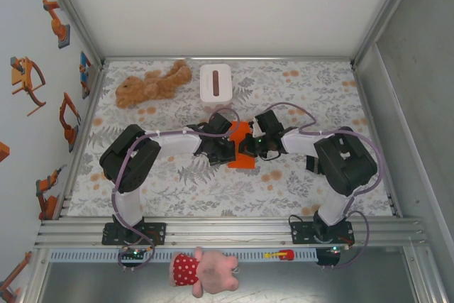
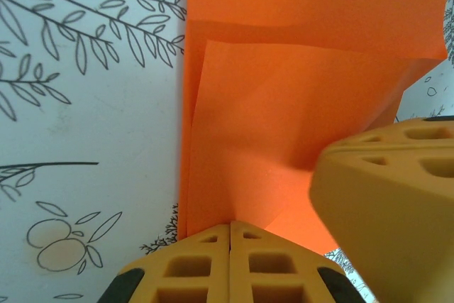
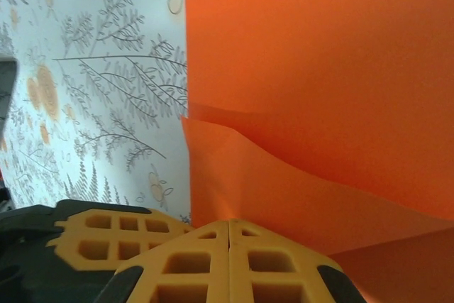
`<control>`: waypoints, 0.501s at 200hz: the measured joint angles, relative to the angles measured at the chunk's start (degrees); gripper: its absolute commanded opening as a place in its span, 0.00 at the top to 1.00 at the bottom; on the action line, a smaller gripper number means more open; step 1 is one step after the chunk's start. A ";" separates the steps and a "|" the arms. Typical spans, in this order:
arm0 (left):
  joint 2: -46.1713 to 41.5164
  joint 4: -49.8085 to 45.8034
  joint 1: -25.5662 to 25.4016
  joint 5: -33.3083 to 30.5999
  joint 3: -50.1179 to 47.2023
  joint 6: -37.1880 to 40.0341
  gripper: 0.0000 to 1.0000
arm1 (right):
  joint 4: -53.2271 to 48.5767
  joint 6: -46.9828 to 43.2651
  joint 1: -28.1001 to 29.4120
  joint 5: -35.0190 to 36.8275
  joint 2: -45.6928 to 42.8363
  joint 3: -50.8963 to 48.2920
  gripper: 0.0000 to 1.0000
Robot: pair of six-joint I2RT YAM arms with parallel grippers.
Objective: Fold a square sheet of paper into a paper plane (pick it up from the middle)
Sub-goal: Fold the triangle a second time at the center of the table.
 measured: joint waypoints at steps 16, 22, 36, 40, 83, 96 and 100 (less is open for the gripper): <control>0.00 0.00 0.00 0.00 0.00 0.00 0.96 | 0.09 0.00 0.15 -0.42 0.52 0.00 1.00; 0.00 0.00 0.00 0.00 0.00 0.00 0.96 | 0.09 -0.02 0.15 -0.50 0.63 0.00 1.00; 0.00 -0.04 0.00 -0.02 0.00 0.00 0.96 | 0.09 -0.07 0.15 -0.48 0.87 0.00 1.00; 0.00 -0.07 0.00 -0.02 0.00 0.00 0.96 | 0.09 -0.07 0.15 -0.44 0.96 0.00 1.00; 0.00 -0.39 0.00 -0.04 0.00 -0.02 0.96 | 0.00 -1.03 -0.57 0.46 1.84 0.00 1.00; 0.00 -0.37 0.00 -0.04 -0.04 -0.04 0.96 | -0.02 -1.73 -1.44 0.37 1.92 -0.04 1.00; 0.00 -0.33 0.00 -0.04 -0.07 -0.04 0.96 | -0.02 -1.88 -1.66 0.37 1.92 -0.07 1.00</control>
